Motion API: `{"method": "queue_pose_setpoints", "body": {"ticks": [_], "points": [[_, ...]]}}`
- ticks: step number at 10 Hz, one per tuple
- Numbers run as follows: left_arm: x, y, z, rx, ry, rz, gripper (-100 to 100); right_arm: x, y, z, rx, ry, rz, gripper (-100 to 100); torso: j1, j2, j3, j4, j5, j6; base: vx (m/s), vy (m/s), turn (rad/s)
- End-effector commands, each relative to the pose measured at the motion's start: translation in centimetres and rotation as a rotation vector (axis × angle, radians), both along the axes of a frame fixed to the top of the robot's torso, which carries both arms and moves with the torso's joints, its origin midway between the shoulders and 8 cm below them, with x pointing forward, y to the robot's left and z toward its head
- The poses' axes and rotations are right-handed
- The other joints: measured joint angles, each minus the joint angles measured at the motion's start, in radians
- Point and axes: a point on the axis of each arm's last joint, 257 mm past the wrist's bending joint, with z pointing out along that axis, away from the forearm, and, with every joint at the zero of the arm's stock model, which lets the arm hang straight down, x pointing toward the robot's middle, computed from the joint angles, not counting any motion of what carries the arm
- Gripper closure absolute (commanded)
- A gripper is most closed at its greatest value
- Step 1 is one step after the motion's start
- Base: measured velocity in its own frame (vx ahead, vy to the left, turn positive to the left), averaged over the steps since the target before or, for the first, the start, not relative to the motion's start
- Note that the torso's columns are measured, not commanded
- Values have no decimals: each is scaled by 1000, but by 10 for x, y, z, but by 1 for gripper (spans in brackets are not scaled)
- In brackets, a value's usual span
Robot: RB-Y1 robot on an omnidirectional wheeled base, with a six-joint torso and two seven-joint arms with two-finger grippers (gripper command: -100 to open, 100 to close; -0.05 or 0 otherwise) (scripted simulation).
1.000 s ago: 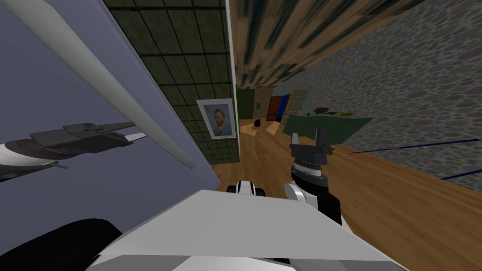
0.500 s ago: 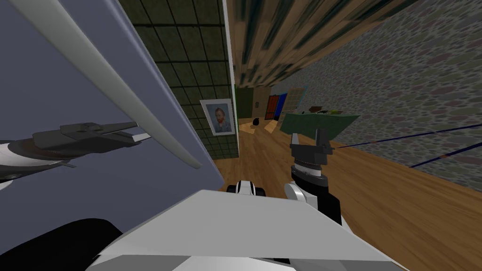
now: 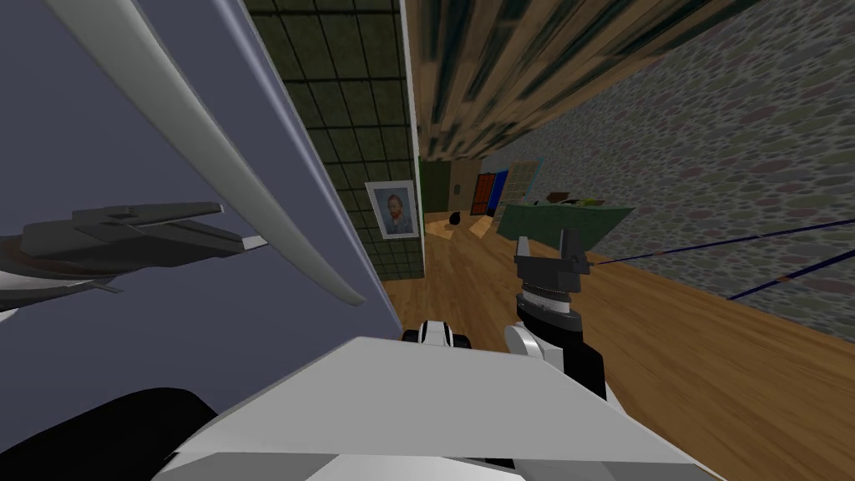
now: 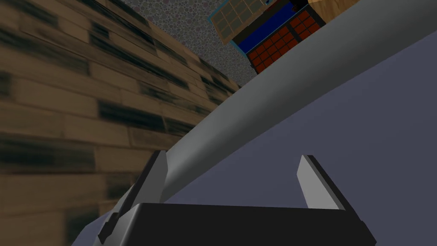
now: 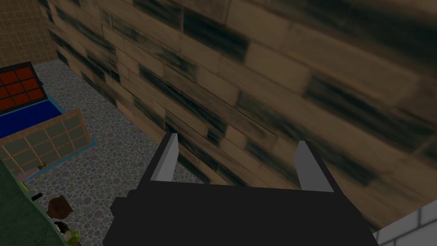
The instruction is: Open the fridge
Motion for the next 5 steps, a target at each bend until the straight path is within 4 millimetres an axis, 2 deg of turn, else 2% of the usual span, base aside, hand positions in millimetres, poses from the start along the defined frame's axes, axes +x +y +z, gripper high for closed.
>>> {"method": "queue_pose_setpoints", "body": {"ticks": [1, 4, 5], "points": [[0, -5, 17, 0, -5, -5, -100, 0, 0, 0, 0, 0, 0, 0, -3, 6, 4, 2, 0, 0, 64, 21, 37], [-2, -15, 39, 2, -5, -25, -100, 0, 0, 0, 0, 0, 0, 0, -8, 20, 14, 8, -3, -2, 37, 14, 60], [0, -14, 33, 3, -3, -19, -100, 0, 0, 0, 0, 0, 0, 0, -10, 20, 15, 7, -4, -1, 16, 10, 10]]}}
